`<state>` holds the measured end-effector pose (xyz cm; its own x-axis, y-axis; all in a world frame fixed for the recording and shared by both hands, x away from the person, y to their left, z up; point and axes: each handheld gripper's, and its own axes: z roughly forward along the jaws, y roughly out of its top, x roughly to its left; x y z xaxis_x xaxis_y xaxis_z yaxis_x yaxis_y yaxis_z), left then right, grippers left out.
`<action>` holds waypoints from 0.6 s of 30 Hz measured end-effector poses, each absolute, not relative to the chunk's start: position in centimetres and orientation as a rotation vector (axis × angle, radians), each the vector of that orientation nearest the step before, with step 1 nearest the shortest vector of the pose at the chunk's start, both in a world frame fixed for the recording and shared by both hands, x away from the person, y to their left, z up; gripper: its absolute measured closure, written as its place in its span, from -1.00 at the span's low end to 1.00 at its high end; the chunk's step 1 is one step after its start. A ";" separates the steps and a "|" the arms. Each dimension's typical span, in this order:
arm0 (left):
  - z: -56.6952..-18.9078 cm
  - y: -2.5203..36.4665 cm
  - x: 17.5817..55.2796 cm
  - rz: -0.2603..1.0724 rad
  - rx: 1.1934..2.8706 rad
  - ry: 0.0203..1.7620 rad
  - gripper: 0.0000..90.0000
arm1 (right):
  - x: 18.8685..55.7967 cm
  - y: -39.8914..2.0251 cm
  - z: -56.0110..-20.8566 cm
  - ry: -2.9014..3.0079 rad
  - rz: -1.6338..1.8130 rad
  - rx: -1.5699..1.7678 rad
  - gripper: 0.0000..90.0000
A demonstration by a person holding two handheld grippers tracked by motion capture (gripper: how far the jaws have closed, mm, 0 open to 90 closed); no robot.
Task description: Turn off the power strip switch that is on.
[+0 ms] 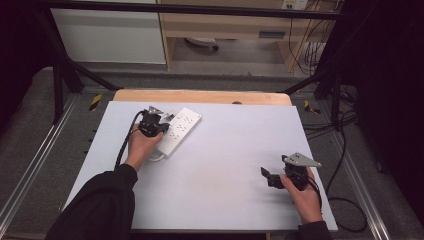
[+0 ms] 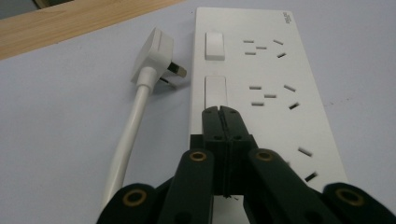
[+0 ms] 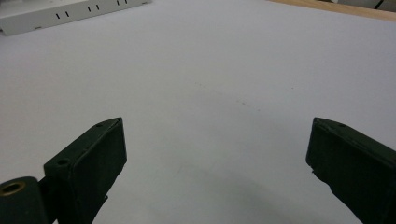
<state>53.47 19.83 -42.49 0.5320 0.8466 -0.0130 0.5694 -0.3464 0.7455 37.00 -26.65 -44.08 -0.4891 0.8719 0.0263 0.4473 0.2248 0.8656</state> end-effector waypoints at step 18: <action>-42.4 19.5 53.6 0.498 2.069 1.136 1.00 | 37.0 -26.8 -44.1 2.032 1.197 1.210 -0.88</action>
<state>53.63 19.47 -42.42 0.5385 0.8426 -0.0047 0.5672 -0.3583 0.7415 36.99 -26.77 -44.08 -0.4902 0.8712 0.0268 0.4457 0.2241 0.8667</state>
